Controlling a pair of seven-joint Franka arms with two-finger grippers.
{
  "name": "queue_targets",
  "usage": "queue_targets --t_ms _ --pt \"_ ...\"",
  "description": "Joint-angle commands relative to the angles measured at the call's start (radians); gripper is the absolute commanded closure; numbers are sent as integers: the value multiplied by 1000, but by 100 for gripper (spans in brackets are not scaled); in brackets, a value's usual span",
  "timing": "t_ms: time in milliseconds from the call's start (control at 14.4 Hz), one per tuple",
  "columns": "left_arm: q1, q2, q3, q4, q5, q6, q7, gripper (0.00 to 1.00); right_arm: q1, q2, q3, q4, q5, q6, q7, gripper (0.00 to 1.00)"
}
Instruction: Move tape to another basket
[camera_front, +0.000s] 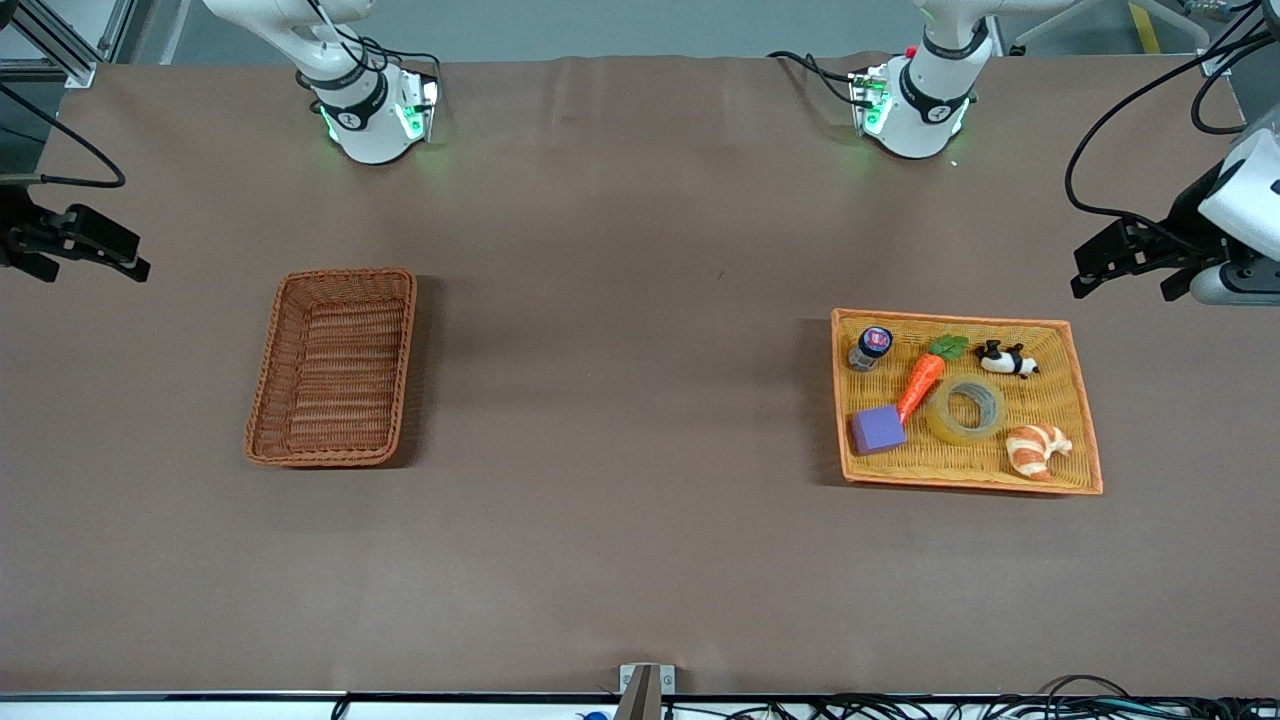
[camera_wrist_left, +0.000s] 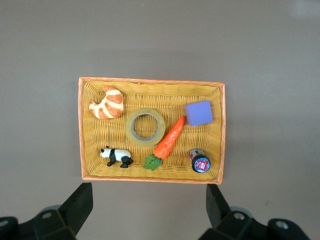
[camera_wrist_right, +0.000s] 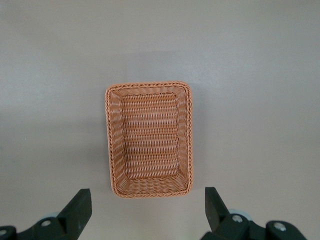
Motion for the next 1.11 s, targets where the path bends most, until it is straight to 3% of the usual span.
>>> queue_targets --t_ms 0,416,1040 --pt "-1 -10 -3 -8 23 13 -18 0 -12 -12 10 -11 -7 -4 -10 0" --pt "10 21 1 -9 25 13 -12 0 -13 -12 10 -11 -7 -4 -10 0" --pt "72 294 1 -23 29 194 27 0 -13 -12 10 -11 -5 -4 -10 0"
